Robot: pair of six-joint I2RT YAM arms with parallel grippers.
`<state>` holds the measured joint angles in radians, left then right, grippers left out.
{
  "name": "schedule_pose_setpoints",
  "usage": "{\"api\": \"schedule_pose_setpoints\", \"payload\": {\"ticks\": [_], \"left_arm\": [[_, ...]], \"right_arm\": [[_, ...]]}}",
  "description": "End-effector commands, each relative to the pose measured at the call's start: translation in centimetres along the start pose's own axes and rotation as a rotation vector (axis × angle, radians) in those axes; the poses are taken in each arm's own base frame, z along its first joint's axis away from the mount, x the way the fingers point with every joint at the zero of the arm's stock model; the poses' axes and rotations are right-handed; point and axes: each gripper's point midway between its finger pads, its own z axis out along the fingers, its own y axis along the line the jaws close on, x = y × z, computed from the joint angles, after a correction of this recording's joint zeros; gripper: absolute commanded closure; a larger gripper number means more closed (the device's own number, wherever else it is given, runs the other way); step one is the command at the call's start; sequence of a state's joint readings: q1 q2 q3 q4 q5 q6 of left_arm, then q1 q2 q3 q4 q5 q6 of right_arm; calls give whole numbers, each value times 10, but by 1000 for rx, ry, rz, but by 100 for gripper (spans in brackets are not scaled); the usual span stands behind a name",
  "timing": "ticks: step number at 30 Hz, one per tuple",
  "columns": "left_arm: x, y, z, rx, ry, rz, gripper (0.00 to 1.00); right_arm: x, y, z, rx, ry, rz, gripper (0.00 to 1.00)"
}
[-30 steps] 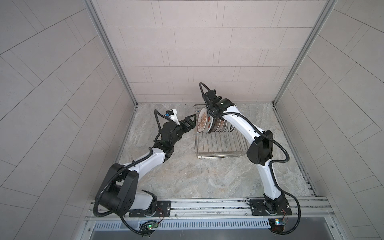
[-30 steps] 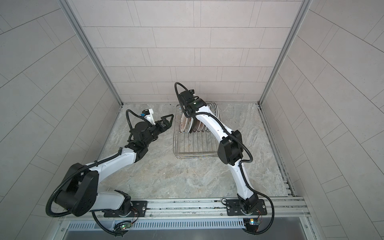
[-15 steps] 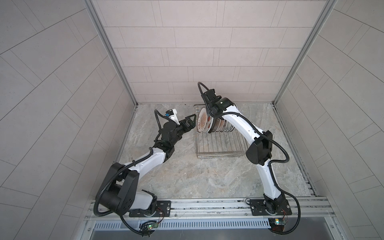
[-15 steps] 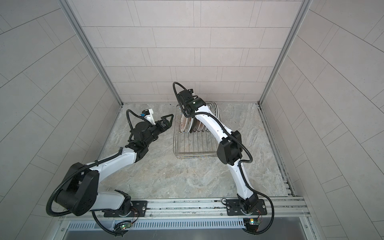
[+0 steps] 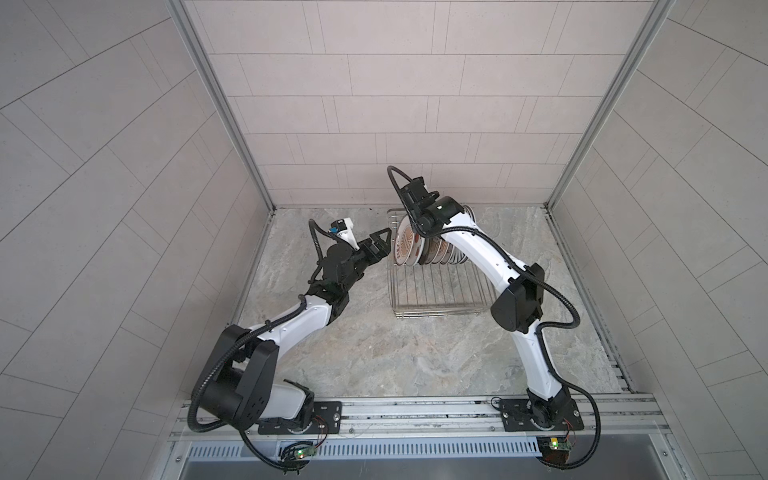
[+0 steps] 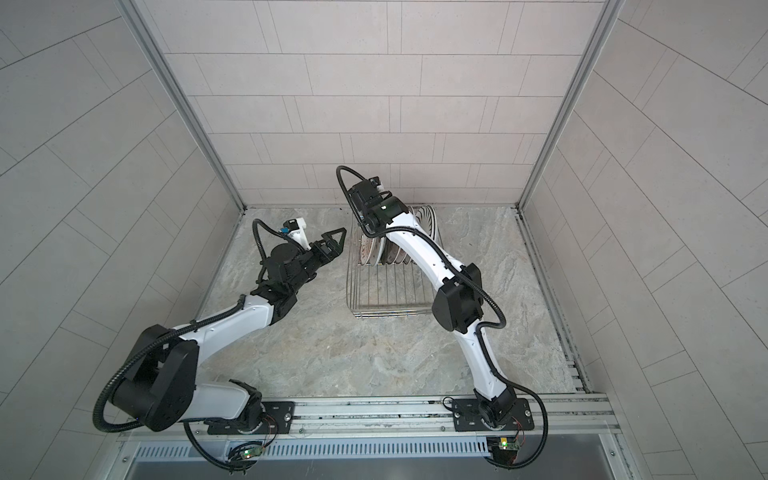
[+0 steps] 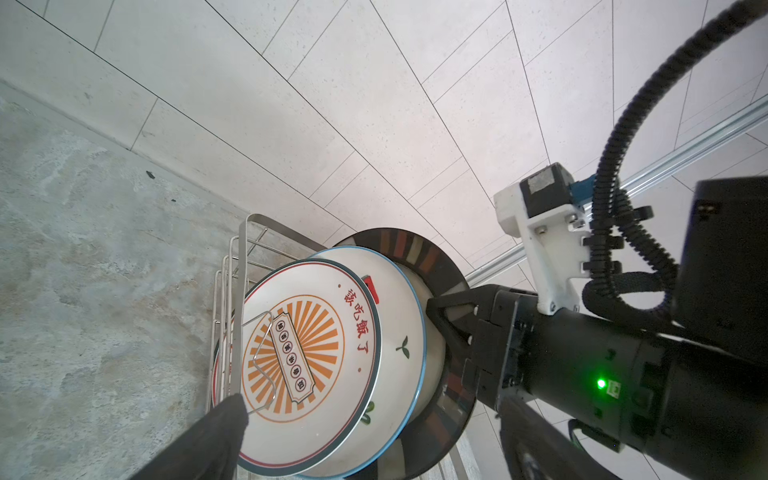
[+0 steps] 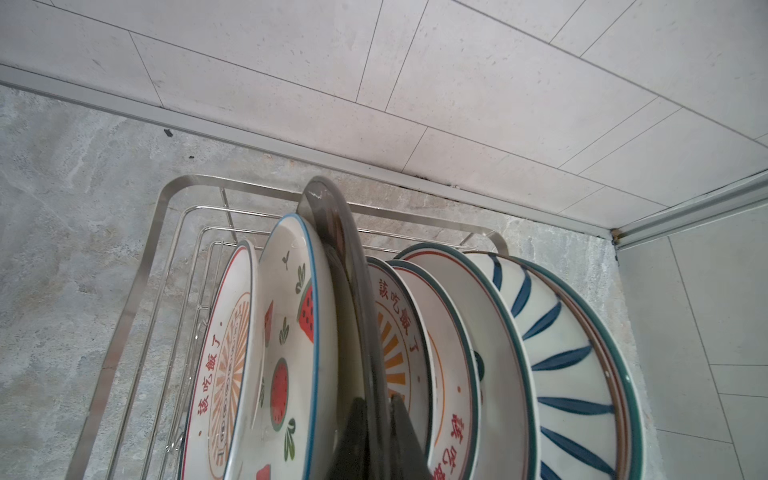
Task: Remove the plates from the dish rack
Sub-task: 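Grasp the dark-rimmed plate with the right gripper and lift it out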
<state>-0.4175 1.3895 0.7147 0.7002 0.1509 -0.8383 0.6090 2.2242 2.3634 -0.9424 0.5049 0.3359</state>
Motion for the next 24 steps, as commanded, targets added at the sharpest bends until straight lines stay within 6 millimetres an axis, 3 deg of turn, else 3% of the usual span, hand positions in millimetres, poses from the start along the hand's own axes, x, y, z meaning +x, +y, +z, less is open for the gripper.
{"api": "schedule_pose_setpoints", "payload": {"ticks": [1,16,24], "left_arm": [[-7,-15,0,74,-39,4,0],[-9,-14,1,16,-16,26,0],[-3,-30,-3,-5,50,150,0]], "right_arm": [[-64,-58,-75,82,-214,88,100],[-85,-87,-127,47,-303,100,100],[-82,-94,-152,-87,-346,124,100]]}}
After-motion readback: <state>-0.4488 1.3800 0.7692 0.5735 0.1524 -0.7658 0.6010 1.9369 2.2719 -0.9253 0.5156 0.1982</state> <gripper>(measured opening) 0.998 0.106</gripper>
